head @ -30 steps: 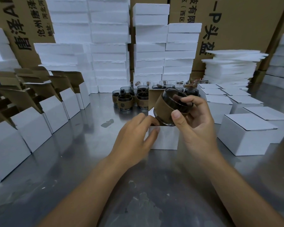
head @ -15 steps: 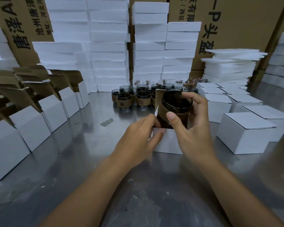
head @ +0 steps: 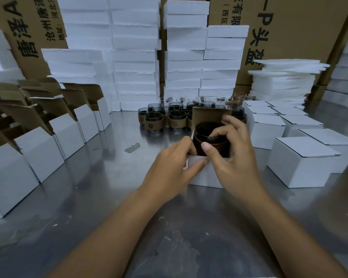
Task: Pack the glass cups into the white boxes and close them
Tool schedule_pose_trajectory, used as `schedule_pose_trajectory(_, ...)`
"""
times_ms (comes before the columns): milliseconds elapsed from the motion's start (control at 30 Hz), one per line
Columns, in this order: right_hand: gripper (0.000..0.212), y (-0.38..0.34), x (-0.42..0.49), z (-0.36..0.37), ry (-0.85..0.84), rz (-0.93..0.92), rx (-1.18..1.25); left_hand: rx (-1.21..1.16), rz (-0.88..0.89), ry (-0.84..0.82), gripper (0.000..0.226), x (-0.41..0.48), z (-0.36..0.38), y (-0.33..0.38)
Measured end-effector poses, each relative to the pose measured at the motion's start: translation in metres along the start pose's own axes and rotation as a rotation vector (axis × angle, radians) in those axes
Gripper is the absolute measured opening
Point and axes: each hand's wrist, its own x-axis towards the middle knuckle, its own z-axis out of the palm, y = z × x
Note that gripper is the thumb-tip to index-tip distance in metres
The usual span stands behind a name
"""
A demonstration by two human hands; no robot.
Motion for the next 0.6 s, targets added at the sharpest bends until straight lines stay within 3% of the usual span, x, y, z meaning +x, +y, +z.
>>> schedule_pose_trajectory(433, 0.027, 0.0025, -0.001, 0.0, -0.089, 0.033, -0.053, -0.004, -0.012, 0.025, 0.028, 0.0001, -0.0019, 0.0)
schedule_pose_trajectory(533, 0.009, 0.002, 0.0004, 0.0018, -0.017, 0.04, -0.008, 0.017, -0.01, 0.025, 0.025, 0.0002, -0.002, -0.0024)
schedule_pose_trajectory(600, 0.007, 0.0023, 0.0035, 0.0032, 0.102, 0.099, 0.164, -0.012, -0.016, 0.029, 0.019, 0.0004, -0.0016, -0.0033)
